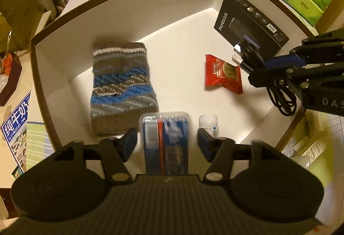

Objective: Organize objects
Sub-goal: 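Release the toothbrush pack with the left gripper while the right releases the cable into the box, then withdraw both open grippers from the box toward the remaining table items, then grasp the purple tube with the left gripper while the right grasps the white plastic rack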

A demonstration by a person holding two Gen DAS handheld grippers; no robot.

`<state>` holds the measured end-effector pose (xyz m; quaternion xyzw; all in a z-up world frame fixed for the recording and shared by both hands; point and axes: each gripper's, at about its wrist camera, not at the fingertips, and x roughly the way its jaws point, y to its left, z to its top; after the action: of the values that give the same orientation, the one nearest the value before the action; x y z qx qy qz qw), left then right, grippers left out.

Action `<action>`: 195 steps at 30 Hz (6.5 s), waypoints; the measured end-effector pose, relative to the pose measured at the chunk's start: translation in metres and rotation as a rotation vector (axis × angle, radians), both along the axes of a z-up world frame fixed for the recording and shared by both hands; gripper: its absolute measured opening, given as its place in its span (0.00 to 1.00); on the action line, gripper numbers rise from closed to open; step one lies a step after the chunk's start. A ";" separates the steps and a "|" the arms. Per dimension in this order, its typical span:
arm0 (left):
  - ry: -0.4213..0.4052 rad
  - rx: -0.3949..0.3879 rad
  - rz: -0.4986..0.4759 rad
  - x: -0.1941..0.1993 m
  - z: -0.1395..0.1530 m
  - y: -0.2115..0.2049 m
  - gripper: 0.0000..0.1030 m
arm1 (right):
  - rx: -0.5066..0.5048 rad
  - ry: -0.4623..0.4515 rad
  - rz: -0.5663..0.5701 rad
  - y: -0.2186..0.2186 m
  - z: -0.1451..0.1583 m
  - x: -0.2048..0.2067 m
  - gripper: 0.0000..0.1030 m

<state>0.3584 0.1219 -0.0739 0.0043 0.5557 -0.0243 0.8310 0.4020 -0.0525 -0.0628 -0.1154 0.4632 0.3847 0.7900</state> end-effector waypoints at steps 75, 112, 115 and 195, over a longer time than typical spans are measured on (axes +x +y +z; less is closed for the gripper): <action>-0.222 -0.112 0.098 -0.182 0.086 -0.056 0.88 | 0.256 -0.080 -0.327 -0.138 0.066 -0.210 0.92; -0.064 -0.133 0.138 -0.182 0.010 -0.095 0.89 | 0.126 -0.001 -0.458 -0.164 0.002 -0.216 0.82; -0.058 -0.133 0.149 -0.176 0.002 -0.098 0.89 | 0.116 -0.005 -0.476 -0.168 -0.002 -0.208 0.82; 0.026 -0.066 0.009 -0.204 -0.044 -0.066 0.29 | -0.031 0.085 -0.190 -0.125 -0.047 -0.234 0.24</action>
<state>0.1541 0.0563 -0.1174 -0.0261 0.5655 -0.0391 0.8234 0.1676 -0.1777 -0.1099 -0.0666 0.5109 0.3053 0.8008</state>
